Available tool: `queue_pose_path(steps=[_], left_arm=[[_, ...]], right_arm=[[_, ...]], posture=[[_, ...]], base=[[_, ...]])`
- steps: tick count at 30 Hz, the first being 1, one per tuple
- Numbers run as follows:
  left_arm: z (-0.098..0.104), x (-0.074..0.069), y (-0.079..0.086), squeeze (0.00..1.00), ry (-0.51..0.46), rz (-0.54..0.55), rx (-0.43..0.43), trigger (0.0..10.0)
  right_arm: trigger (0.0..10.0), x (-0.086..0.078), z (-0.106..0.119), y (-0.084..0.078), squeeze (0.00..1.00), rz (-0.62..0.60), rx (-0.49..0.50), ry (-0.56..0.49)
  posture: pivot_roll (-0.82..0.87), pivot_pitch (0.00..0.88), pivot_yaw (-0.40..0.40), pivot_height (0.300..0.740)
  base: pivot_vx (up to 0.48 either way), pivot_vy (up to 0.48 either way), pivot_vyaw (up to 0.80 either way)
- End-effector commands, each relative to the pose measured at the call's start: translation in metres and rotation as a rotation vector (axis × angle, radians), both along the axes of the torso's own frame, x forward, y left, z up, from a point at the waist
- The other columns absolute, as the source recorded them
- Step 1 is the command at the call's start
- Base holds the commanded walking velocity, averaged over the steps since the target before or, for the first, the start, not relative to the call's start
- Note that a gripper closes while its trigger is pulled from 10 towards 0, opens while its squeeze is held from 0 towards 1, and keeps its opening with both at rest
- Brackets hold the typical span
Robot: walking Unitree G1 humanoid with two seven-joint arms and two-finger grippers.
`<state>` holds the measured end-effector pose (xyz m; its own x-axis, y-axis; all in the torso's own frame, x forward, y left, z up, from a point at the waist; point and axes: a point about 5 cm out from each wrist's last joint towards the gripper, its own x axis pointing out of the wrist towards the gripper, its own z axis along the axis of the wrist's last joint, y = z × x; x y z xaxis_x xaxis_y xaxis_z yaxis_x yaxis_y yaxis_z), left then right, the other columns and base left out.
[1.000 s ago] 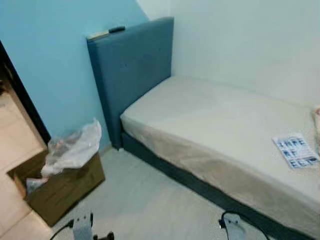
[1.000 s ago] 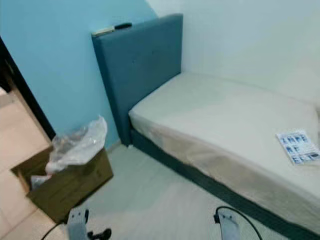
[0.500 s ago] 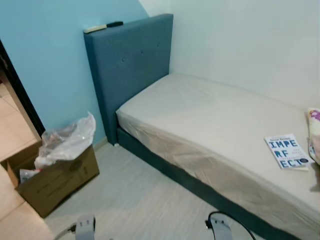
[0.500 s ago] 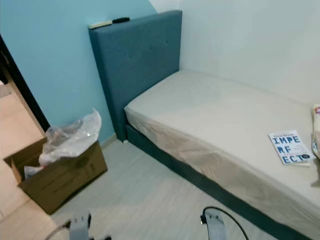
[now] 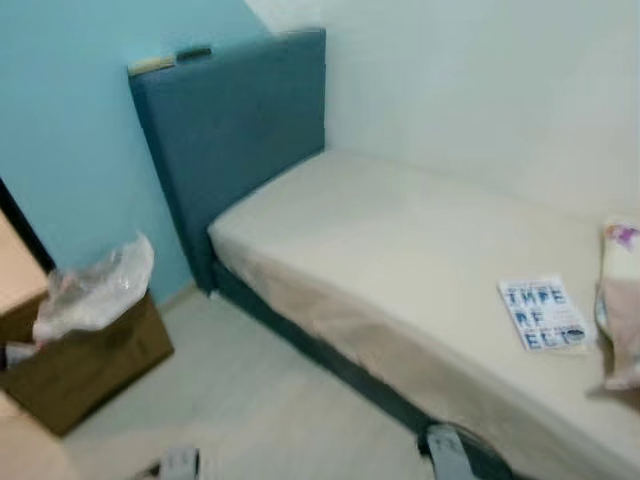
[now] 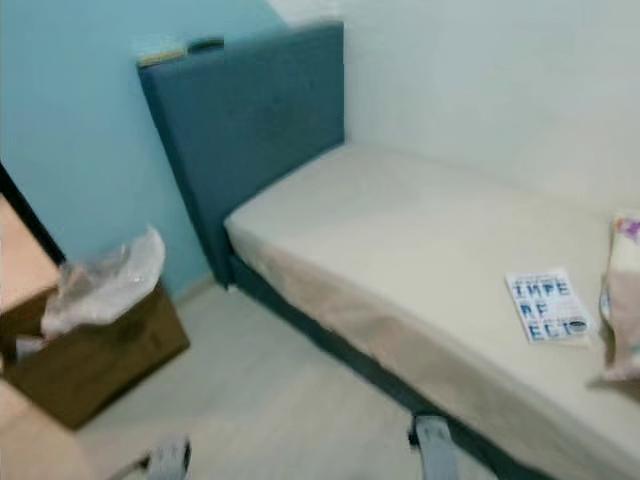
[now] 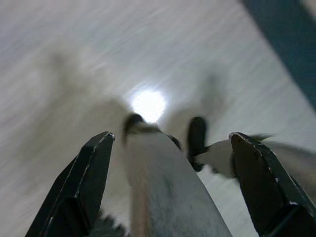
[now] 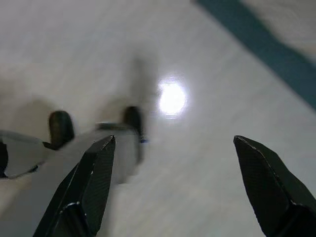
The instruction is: Clean up the room
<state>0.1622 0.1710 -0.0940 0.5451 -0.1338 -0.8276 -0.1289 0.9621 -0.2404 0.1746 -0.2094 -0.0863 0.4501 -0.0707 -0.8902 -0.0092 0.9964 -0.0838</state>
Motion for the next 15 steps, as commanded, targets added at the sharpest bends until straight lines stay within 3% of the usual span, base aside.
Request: queue_pose_path(steps=[1,11,15], left_arm=[[0.002,0.004,0.002,0.00,-0.008,-0.008,0.006,10.0],[0.001,0.002,-0.003,0.00,-0.005,-0.012,-0.008,10.0],[-0.002,-0.005,-0.003,0.00,0.012,-0.014,-0.007,10.0]], right_arm=[[10.0,0.001,-0.001,0.005,0.00,0.030,0.004,0.010],[10.0,0.000,-0.001,0.002,0.00,0.021,0.000,0.011],[10.0,-0.001,-0.001,0.001,0.00,0.010,0.002,0.004]], posture=[[-0.10,0.000,-0.008,0.735],[-0.10,0.000,-0.013,0.735],[-0.10,0.000,-0.012,0.735]], base=[[0.000,-0.480,-0.76],[0.000,-0.480,-0.75],[0.000,-0.480,0.00]])
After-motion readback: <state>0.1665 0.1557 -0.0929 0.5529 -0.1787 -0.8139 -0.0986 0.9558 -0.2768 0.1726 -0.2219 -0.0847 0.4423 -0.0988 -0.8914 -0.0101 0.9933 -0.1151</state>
